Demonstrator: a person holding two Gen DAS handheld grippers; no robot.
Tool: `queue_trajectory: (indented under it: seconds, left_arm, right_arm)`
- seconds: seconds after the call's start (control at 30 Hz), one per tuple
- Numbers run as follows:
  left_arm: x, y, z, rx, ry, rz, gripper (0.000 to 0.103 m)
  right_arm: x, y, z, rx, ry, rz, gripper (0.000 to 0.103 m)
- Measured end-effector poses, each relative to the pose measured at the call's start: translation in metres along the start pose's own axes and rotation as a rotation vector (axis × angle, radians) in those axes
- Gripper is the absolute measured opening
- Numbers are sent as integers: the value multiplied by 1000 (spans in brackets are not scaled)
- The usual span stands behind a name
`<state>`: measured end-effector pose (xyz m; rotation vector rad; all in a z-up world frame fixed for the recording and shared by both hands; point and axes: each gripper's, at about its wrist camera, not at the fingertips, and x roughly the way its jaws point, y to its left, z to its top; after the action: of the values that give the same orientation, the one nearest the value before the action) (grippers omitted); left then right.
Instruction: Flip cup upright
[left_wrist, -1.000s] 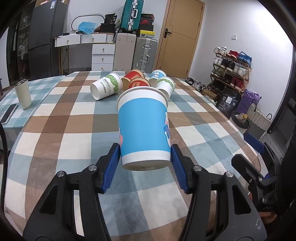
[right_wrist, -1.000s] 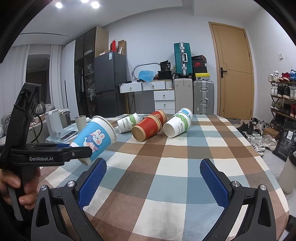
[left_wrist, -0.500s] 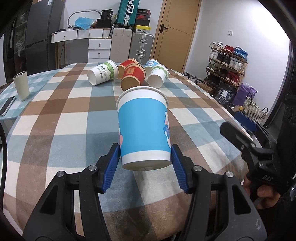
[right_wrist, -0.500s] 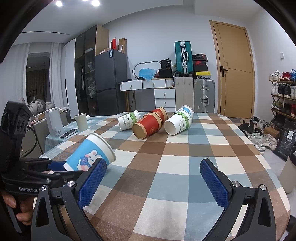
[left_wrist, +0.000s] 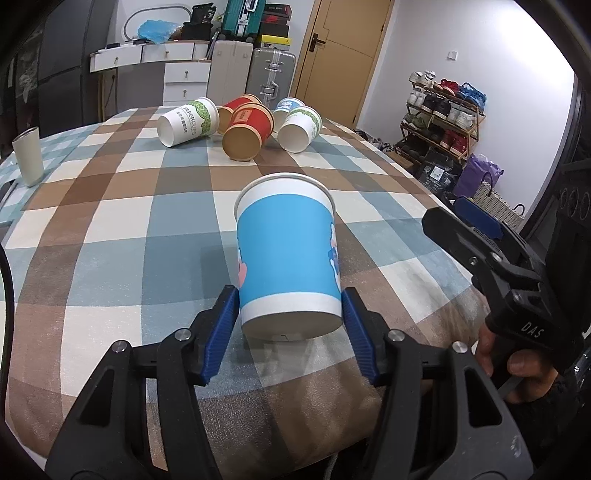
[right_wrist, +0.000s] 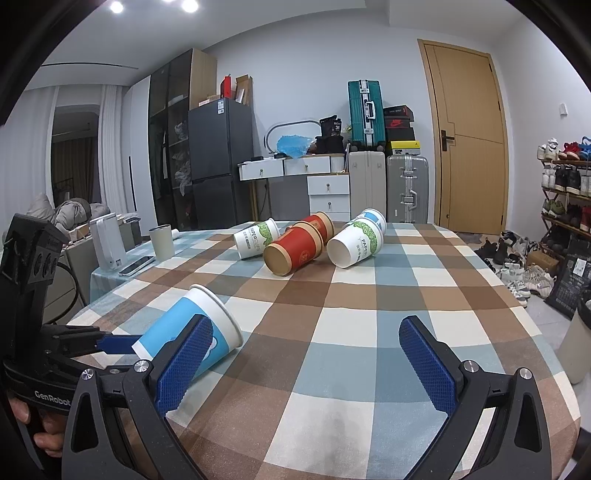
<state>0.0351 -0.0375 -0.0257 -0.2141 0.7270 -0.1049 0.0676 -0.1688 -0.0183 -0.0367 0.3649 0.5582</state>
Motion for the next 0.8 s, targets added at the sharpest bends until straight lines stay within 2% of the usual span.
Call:
queue_trajectory:
  seconds: [0.03,0.13,0.37,0.47,0.53,0.8]
  left_arm:
    - [0,1,1,-1,4,2,69]
    - [-5,5,5,2,-27,13,82]
    - [-25,25,17,-6,-101,41,87]
    - [-34,38,20,-15,-137,61,101]
    - [-40,46,22,-30,-169,76,102]
    - [-42,63,22,-20,-193,123,102]
  right_arm:
    - [0,-1,0,3,2,0,103]
    - [3,-2,2,21,24,14,103]
    - [15,0,12,88,128,78,103]
    - [24,2,12,132,193,102,103]
    - [31,3,12,157,234,113,103]
    - [59,14,10,263,380,196,103]
